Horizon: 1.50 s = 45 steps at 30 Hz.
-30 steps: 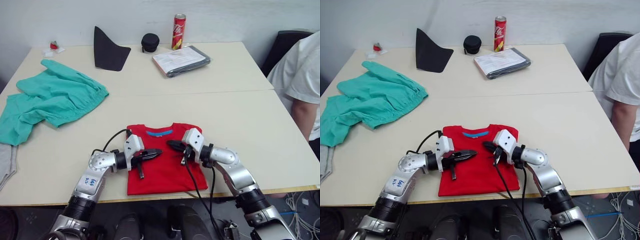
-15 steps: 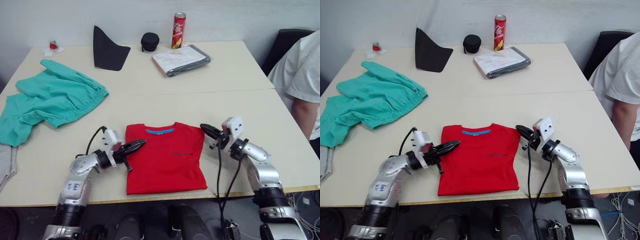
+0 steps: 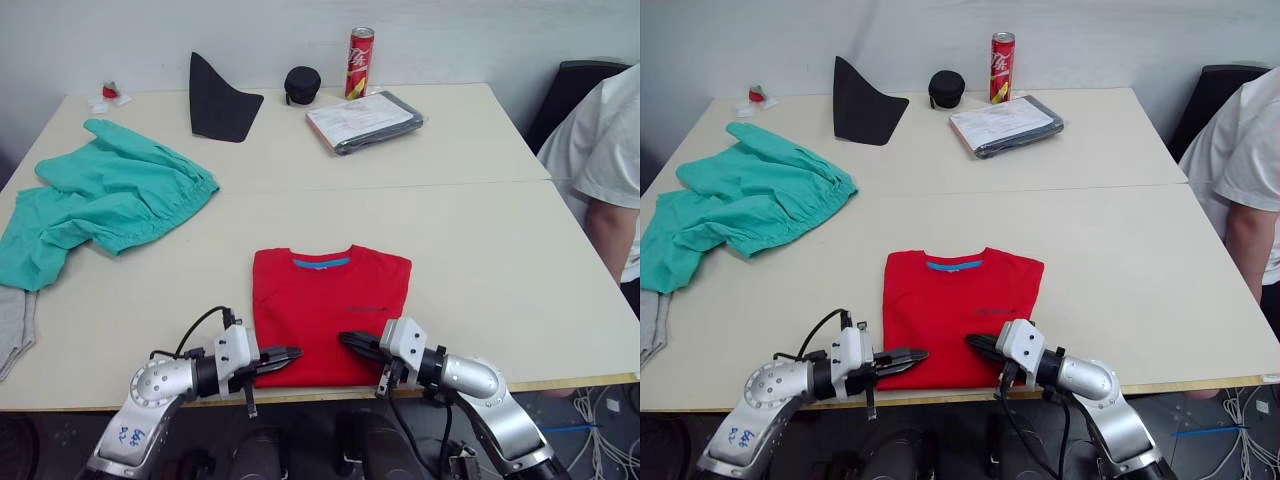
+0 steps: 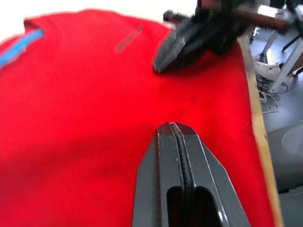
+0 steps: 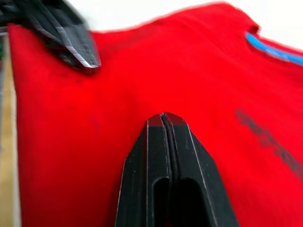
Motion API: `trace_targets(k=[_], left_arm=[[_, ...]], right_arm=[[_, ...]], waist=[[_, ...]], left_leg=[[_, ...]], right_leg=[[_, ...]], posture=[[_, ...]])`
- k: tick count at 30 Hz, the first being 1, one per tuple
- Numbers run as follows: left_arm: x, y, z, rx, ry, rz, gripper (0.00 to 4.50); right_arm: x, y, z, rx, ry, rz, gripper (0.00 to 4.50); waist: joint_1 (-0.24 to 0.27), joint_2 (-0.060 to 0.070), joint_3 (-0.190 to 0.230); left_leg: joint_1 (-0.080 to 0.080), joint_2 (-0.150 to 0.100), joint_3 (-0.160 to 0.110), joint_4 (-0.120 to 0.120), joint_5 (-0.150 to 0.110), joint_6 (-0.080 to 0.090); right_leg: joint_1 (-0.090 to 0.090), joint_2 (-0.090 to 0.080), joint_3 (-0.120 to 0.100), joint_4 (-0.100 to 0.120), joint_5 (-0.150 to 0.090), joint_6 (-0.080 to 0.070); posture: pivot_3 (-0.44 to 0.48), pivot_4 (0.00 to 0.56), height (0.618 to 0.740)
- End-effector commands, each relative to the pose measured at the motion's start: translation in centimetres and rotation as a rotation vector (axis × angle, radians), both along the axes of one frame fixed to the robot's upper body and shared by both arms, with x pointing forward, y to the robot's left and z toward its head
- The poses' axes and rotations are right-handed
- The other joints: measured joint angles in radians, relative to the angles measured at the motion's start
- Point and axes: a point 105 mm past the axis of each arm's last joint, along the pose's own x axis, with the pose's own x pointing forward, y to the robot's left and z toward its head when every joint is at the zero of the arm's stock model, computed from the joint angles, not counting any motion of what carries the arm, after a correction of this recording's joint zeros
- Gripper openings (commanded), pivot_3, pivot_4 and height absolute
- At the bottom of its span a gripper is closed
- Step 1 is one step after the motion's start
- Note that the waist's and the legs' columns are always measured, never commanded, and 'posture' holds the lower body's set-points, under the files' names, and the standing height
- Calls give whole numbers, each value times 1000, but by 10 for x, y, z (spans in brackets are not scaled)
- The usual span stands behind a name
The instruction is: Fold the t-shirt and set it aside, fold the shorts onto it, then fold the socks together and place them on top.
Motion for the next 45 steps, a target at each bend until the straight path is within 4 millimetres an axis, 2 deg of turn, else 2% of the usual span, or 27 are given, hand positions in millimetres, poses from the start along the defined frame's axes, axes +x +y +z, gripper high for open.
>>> trace_targets(k=[1,5,8,12,14,16,17,21,23,27,28,30,31,34,36,41,45], left_arm=[[-6,13,0,14,-3,16,14],[-1,23,4,7,-17,48,14],[1,27,6,0,-25,68,14],[-4,29,16,-80,-5,61,14],[-9,28,30,-133,6,24,0],[-12,27,43,-152,-3,-14,378],[-13,26,48,-151,-8,-38,554],[-16,23,61,-143,-37,-112,1746],[-17,22,63,-123,-53,-142,2336],[-16,23,68,-126,-96,-188,3555],[-16,24,67,-123,-94,-190,3881],[-16,24,67,-129,-77,-200,4482],[-16,24,67,-132,-74,-203,4482],[-16,27,66,-130,-53,-204,4500],[-14,30,66,-124,-56,-192,4500],[-14,34,63,-112,-57,-181,4500],[-9,36,62,-108,-64,-160,4500]], right_arm=[[6,-43,-2,21,53,-144,0],[14,-78,5,93,109,-282,0],[15,-97,14,135,118,-352,0],[7,-112,31,208,136,-379,0],[-2,-111,45,251,191,-323,341],[-12,-105,53,246,296,-243,723],[-16,-102,53,242,383,-214,1053],[-24,-101,44,229,724,-172,2413],[-25,-102,33,171,876,-184,3016],[-20,-88,27,145,1053,-148,4368],[-17,-83,27,146,1072,-140,4375],[-12,-67,25,151,1115,-101,4375],[-10,-59,25,169,1130,-79,4375],[1,-39,20,230,1168,-72,3722],[3,-29,17,217,1174,-66,3046],[14,-33,13,225,1137,-138,1354],[16,-55,16,239,1100,-212,19]], waist=[[1,0,0],[0,0,0],[0,0,0],[-2,1,0],[-2,1,1],[-2,2,2],[-2,2,2],[-1,0,1],[-2,0,1],[-3,0,1],[-3,-1,1],[-5,-3,1],[-6,-4,1],[-7,-4,1],[-7,-4,1],[-7,-3,1],[-4,-6,-1]], left_leg=[[0,0,0,0,-1,2],[0,0,0,0,-2,3],[0,0,0,-1,-2,4],[0,0,0,-2,-2,3],[0,0,0,-2,-2,3],[-1,0,0,-2,-2,3],[0,1,0,-1,-2,3],[0,0,-2,-1,-2,4],[0,0,-2,-2,-2,4],[-2,0,-2,-2,-1,4],[-2,0,-2,-2,-1,4],[-2,2,-2,-2,-2,3],[-2,2,-3,-2,-2,3],[-2,3,-3,-2,-1,1],[-2,3,-3,-3,1,-3],[-3,3,-3,-3,1,-4],[-3,3,-3,-3,-1,1]], right_leg=[[0,0,0,0,0,0],[0,0,0,-1,0,0],[0,0,0,-1,0,0],[0,0,0,-1,0,0],[-1,0,0,-1,0,0],[-1,0,0,-1,0,0],[0,0,0,-1,0,0],[1,1,0,-1,0,0],[1,1,0,-2,0,0],[0,2,0,-3,0,0],[0,2,0,-3,0,0],[0,3,0,-4,0,0],[-1,4,0,-4,0,0],[-1,5,0,-4,0,0],[-1,5,0,-4,0,-1],[-1,5,0,-4,0,-1],[0,5,0,-7,1,1]], posture=[[0,150,740],[0,150,740],[0,150,740],[0,150,740],[0,150,740],[0,150,740],[0,150,740],[0,150,740],[0,150,740],[0,150,740],[0,150,740],[0,150,740],[0,150,740],[0,150,740],[0,150,740],[0,150,740],[0,150,740]])
